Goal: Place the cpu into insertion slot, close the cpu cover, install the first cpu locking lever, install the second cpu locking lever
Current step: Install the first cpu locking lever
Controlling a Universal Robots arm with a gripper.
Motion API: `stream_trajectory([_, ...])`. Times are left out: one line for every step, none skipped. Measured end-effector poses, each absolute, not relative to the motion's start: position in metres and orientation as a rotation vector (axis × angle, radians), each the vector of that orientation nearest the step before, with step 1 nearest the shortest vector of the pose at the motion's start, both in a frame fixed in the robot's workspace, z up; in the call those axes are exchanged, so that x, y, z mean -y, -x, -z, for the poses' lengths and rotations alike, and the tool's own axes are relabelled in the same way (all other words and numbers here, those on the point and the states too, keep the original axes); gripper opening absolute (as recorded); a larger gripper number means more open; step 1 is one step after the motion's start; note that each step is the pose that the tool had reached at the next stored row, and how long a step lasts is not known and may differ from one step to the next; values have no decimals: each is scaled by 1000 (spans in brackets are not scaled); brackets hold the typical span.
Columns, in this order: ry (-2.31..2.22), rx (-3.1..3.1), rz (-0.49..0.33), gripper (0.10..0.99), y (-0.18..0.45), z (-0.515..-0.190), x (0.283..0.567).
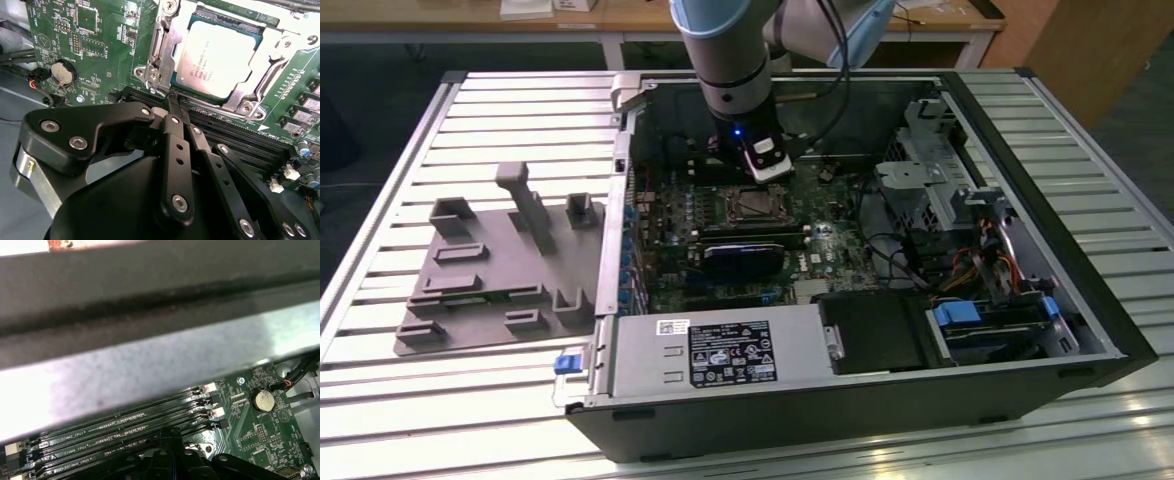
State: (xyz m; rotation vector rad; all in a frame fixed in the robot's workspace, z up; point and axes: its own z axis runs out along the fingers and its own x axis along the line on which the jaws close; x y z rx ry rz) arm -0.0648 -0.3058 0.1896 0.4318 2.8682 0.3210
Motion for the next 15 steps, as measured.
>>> stream_trajectory([-432,-2868,-322,106,65,-190,306])
stream_trajectory([-432,-2868,-323,106,65,-190,306])
stream_trajectory([-432,-2868,-323,106,65,-190,306])
stream_trajectory([-432,-2868,-325,106,65,-190,306])
stream_trajectory([-432,-2868,-327,106,65,-190,306])
stream_trajectory([-433,-2868,-328,106,65,-190,306])
stream_trajectory([-433,-2868,-329,106,65,-190,306])
stream_trajectory([-433,-2868,-330,106,65,-190,306])
stream_trajectory([-433,-2868,-330,106,65,-190,306])
stream_trajectory([-433,-2868,-331,106,65,-190,306])
stream_trajectory([-433,-2868,-331,106,65,-191,306])
stream_trajectory([-433,-2868,-330,106,65,-192,306])
stream_trajectory([-433,-2868,-330,106,65,-193,306])
stream_trajectory([-433,-2868,-330,106,65,-194,306])
stream_trajectory([-433,-2868,-330,106,65,-195,306])
